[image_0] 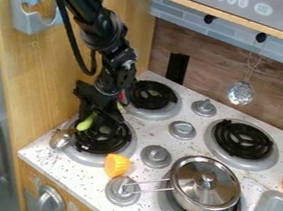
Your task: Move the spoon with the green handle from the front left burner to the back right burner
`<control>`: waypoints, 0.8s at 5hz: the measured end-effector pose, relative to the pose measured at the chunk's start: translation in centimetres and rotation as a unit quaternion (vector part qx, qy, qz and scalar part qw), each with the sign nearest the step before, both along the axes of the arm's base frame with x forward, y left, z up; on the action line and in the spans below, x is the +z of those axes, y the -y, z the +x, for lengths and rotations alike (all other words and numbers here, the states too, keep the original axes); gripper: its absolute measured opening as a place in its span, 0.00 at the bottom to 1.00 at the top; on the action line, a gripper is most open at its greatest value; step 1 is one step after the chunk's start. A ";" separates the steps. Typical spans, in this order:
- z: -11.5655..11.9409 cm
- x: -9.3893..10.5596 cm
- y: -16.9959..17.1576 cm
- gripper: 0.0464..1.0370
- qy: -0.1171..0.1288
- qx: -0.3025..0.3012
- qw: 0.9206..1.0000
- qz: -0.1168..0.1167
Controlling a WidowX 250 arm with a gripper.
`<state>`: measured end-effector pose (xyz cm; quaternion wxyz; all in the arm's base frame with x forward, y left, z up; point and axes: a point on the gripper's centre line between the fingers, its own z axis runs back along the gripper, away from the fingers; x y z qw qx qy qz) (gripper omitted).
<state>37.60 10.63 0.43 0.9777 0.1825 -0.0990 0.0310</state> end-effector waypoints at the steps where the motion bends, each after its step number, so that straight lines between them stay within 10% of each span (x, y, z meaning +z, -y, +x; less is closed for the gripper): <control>1: -0.4 1.0 2.3 0.36 -0.032 0.000 0.999 -0.036; 4: 2.9 4.6 7.8 0.36 -0.074 0.029 0.985 -0.153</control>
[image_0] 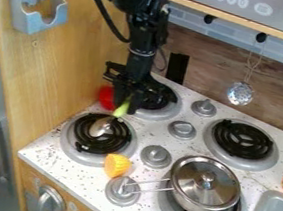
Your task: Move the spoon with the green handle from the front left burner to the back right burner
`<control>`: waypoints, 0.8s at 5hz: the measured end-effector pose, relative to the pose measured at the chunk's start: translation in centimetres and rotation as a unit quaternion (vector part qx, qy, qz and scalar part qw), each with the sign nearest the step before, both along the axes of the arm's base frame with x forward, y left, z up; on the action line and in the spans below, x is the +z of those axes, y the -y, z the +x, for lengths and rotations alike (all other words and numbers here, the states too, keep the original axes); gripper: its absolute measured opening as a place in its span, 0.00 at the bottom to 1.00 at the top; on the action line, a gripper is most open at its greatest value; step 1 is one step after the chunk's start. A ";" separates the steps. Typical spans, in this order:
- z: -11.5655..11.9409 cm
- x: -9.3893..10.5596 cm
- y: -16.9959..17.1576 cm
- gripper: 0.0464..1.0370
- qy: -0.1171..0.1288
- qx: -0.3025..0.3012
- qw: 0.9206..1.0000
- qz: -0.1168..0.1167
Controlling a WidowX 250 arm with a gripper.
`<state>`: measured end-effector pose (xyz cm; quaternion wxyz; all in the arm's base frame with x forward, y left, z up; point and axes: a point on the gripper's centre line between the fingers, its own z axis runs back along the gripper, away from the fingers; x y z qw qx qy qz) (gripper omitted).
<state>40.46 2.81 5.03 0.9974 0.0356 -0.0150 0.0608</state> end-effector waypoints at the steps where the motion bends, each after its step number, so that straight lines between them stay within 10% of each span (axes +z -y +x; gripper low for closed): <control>1: 0.6 -0.3 1.5 0.36 -0.009 -0.010 1.000 -0.024; 4: 0.8 -0.1 5.3 0.36 -0.006 -0.053 0.996 -0.074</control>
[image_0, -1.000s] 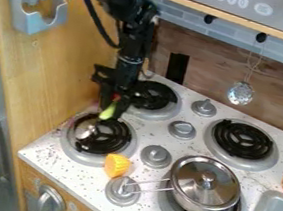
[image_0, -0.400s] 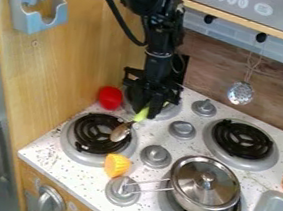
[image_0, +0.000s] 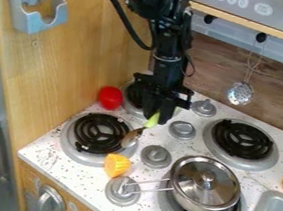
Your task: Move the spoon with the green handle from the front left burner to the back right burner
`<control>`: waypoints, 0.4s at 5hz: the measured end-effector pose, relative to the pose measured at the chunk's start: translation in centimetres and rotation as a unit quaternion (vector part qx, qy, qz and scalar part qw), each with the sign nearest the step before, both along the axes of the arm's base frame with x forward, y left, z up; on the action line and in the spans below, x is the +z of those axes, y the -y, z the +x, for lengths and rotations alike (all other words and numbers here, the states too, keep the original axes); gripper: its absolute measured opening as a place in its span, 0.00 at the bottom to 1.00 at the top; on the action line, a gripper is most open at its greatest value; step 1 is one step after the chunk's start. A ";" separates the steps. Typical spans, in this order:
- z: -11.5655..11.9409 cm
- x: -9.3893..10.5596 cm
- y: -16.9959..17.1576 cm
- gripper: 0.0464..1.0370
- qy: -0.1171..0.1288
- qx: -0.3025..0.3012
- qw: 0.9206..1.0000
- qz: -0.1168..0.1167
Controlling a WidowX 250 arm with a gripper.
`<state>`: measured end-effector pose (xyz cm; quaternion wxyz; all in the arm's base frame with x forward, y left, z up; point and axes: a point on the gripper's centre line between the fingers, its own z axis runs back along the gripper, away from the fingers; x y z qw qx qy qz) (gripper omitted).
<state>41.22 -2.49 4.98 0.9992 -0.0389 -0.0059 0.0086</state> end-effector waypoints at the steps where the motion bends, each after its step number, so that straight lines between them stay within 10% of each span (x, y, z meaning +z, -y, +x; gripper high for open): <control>1: 1.2 0.3 1.7 0.36 0.026 -0.053 0.998 0.006; 2: 2.9 -0.1 2.5 0.36 0.064 -0.144 0.987 0.032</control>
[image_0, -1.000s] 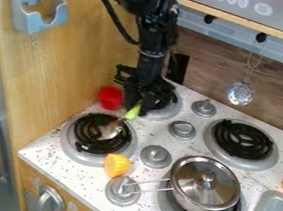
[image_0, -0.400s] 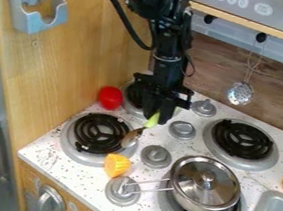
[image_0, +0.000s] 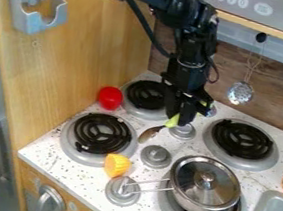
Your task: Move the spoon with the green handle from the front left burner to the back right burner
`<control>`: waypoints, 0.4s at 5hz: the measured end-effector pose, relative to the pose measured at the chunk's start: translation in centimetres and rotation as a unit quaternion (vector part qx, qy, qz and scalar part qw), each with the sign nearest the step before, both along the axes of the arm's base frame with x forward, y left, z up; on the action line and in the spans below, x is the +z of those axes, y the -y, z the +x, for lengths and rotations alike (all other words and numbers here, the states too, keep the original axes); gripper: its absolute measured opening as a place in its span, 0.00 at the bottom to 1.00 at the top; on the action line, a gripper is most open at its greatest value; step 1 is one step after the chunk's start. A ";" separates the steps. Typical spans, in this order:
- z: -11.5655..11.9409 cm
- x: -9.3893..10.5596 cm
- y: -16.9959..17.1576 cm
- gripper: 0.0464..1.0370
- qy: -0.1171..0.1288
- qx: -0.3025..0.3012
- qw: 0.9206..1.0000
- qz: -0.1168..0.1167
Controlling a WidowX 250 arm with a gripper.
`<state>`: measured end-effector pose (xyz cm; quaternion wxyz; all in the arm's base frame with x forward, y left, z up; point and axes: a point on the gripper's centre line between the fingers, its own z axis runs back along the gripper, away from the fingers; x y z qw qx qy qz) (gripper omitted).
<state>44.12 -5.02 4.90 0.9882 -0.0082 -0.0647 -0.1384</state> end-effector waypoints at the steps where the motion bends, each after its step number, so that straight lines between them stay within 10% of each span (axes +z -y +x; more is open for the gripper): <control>1: 1.5 0.3 0.6 0.36 0.055 -0.089 0.994 0.027; 2: 2.7 0.6 1.3 0.36 0.095 -0.173 0.979 0.054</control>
